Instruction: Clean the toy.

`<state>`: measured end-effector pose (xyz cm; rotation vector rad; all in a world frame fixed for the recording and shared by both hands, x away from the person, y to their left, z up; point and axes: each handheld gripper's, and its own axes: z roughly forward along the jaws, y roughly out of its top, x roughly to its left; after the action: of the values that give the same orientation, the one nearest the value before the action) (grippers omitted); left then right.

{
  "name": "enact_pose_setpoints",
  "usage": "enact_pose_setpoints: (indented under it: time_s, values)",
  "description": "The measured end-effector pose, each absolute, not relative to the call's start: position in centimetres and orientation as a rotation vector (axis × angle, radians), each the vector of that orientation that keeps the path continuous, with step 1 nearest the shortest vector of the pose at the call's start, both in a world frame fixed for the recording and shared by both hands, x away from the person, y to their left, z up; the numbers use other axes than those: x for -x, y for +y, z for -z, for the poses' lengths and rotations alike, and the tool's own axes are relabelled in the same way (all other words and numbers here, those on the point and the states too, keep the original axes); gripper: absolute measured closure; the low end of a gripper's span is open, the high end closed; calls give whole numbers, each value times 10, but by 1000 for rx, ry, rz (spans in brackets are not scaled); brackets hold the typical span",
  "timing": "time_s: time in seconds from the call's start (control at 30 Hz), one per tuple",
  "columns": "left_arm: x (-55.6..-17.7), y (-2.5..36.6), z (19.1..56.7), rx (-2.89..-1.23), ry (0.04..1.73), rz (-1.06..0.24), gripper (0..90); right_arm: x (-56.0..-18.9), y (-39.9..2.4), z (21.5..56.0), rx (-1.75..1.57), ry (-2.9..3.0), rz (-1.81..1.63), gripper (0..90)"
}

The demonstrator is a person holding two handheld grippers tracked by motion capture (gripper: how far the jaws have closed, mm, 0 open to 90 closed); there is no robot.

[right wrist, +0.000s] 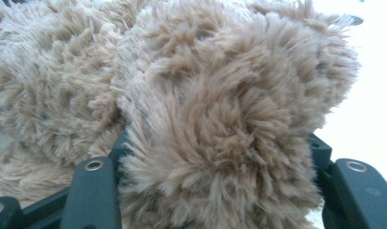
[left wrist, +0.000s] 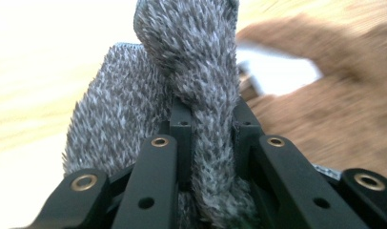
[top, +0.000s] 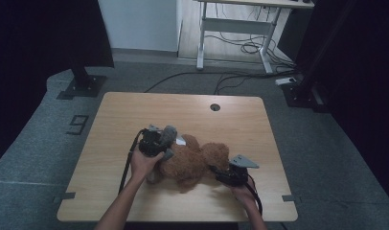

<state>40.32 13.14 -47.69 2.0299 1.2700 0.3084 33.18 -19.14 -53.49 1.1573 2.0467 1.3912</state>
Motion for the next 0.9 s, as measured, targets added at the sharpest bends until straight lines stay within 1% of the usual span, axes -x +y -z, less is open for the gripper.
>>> enact_pose_setpoints:
  time_s: [0.07,0.17,0.3,0.37,0.43,0.6,0.7,0.9]
  values:
    - [-403,140,485,-2052,1293,-331,763,-332,-191,535,-1159,2045,-1392,378]
    - [-402,148,490,-2042,1297,-322,763,-332,-191,535,-1161,2044,-1392,379]
    - [-401,149,480,-2028,1279,-301,756,-332,-192,535,-1161,2042,-1393,379]
    - [-399,141,473,-2044,1247,-321,754,-332,-192,535,-1162,2043,-1392,379]
    - [-397,129,465,-2077,1191,-370,754,-332,-192,536,-1163,2040,-1392,379]
    - [-392,101,454,-2154,1065,-413,755,-332,-192,535,-1165,2039,-1387,380]
    - [-390,87,449,-2189,1027,-447,759,-332,-192,535,-1165,2040,-1385,380]
    - [-385,78,442,-2142,990,-387,757,-332,-193,536,-1169,2037,-1388,380]
